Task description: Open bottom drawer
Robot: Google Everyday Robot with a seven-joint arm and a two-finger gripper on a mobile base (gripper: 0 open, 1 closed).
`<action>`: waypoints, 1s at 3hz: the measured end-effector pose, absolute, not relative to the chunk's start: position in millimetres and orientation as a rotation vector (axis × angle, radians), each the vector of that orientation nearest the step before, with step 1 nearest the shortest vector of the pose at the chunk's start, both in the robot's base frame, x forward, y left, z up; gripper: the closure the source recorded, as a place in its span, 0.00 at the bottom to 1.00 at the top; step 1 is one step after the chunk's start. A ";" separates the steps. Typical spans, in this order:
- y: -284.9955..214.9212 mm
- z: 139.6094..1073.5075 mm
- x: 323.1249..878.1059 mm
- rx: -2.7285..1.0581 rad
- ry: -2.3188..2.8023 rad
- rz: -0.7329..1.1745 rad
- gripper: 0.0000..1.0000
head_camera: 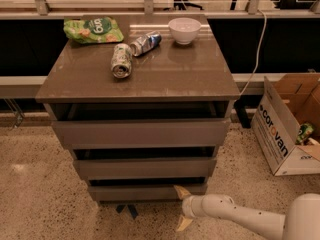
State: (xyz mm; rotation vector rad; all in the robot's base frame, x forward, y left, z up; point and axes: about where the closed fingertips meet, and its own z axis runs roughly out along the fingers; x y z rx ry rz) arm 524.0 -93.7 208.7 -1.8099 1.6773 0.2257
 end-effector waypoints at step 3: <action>-93.6 190.4 572.0 -1.870 1.655 0.201 0.07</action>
Offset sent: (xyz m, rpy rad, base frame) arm 0.0629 0.0020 -0.0112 -0.0744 -0.0347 0.0579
